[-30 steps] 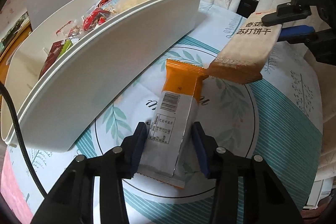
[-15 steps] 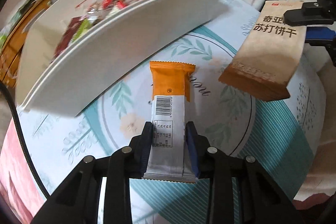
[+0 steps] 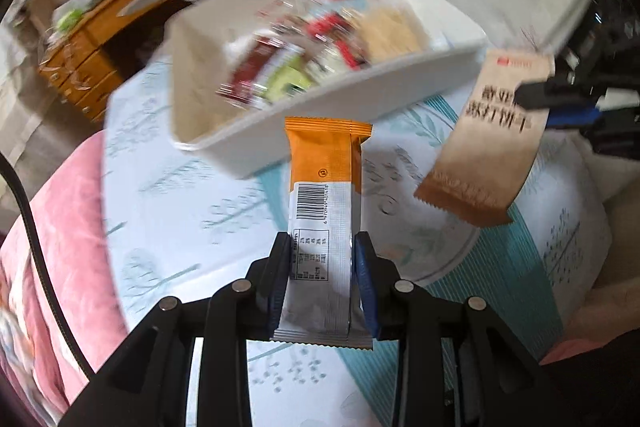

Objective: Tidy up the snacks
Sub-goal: 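Lift both held snacks and carry them over the white tray, then release the bar and cracker bag into the tray, opening both grippers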

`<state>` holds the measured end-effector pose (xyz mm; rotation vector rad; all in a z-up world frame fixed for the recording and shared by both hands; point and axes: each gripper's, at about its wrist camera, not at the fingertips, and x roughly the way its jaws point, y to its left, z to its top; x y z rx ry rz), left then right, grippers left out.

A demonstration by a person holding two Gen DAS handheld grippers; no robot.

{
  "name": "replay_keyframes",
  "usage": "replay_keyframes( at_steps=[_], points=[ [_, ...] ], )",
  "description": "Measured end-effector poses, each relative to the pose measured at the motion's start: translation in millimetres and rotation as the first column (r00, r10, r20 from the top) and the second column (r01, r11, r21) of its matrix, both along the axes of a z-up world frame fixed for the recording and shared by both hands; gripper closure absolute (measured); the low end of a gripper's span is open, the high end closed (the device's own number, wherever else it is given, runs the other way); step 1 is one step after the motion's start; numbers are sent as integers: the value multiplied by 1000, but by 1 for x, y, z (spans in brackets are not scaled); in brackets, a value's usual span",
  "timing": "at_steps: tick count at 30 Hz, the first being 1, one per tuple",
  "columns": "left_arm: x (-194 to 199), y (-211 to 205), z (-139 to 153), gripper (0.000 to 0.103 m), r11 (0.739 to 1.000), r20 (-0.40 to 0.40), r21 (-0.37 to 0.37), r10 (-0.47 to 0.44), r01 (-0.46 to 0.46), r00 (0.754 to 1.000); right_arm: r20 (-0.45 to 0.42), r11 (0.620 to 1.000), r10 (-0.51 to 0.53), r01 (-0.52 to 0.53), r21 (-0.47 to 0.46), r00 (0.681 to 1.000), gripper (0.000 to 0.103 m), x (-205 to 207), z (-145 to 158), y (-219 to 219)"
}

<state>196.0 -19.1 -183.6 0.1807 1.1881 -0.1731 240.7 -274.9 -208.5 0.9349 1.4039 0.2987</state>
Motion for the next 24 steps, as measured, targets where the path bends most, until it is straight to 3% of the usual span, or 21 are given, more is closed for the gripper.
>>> replay_keyframes(
  at_steps=[3,8,13,18,24],
  points=[
    [7,17,21,73,996,35,-10,90,-89,995,66,998,55,-56,8,996,90,13,7,11],
    [30,42,54,73,973,117,-61,227,-221,967,205,989,144,-145,-12,968,90,38,23,29],
    [57,52,68,73,957,172,-92,289,-277,942,317,985,169,-173,-15,933,90,61,33,36],
    [89,51,66,73,946,203,-133,318,-295,926,359,984,175,-169,-48,917,90,87,28,37],
    [120,47,44,72,930,182,-183,350,-318,919,365,985,170,-152,-79,915,89,109,13,28]
  ],
)
